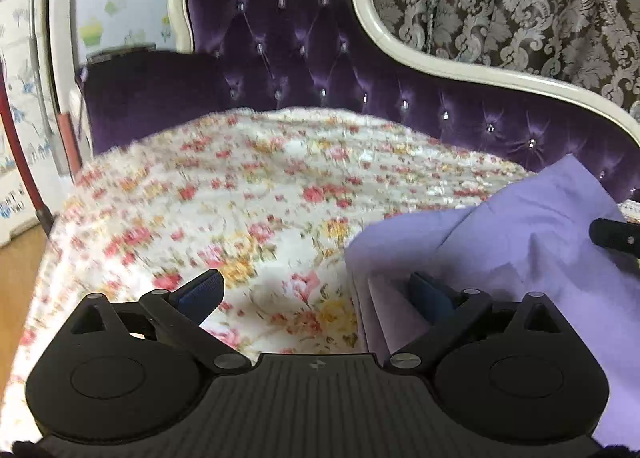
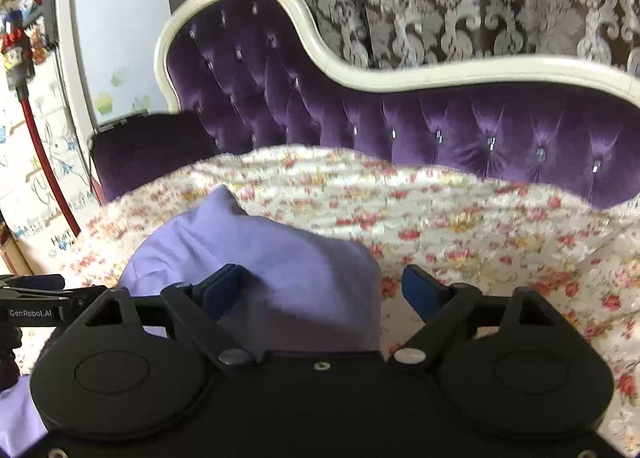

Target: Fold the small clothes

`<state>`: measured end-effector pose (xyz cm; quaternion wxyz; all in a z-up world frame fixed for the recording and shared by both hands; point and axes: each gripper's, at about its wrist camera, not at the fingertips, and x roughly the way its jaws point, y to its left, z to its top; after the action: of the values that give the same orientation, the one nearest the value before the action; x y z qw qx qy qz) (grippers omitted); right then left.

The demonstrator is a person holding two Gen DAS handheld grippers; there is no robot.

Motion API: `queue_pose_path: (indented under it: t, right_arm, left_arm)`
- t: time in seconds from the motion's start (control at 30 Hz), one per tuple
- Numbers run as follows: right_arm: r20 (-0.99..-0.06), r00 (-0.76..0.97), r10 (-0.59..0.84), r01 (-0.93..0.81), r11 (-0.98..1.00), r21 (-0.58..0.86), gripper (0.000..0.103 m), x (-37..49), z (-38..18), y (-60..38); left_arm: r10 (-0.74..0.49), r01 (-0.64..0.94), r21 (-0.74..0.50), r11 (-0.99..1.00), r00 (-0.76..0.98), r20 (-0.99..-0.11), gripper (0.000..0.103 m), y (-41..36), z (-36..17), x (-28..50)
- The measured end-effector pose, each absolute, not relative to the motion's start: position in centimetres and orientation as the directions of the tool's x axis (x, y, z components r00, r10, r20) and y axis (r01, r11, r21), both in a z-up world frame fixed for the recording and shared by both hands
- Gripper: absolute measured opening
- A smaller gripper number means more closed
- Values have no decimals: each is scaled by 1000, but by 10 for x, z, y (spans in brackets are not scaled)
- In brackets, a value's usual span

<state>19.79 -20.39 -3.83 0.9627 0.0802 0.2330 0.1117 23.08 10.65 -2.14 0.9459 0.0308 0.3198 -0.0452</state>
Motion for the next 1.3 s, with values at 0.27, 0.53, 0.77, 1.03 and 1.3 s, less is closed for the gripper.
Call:
queue_pose_path:
  t: [0.27,0.53,0.77,1.03,1.3]
  right_arm:
    - [-322,918,233,-176,965,197,103,145,-3,-208]
    - [-314,922,226,-168,965,200,103,91,11,-201]
    - [-333,913,235,-170,962,212,103,52,9,-193]
    - [-385,899,208,-140,970,197,103,14,0,-189]
    - [-435,888,150,-97,985,142,103,-13,-12,-188]
  left_arm:
    - [-28,86,77,993,829,-559,100,98,24,192]
    - [12,36,78,996,836,-549,100,90,41,150]
    - [11,38,79,996,841,-541,100,82,45,113]
    - [8,45,76,996,814,-581,100,71,32,81]
    - [-15,60,52,997,790,-612,100,71,20,53]
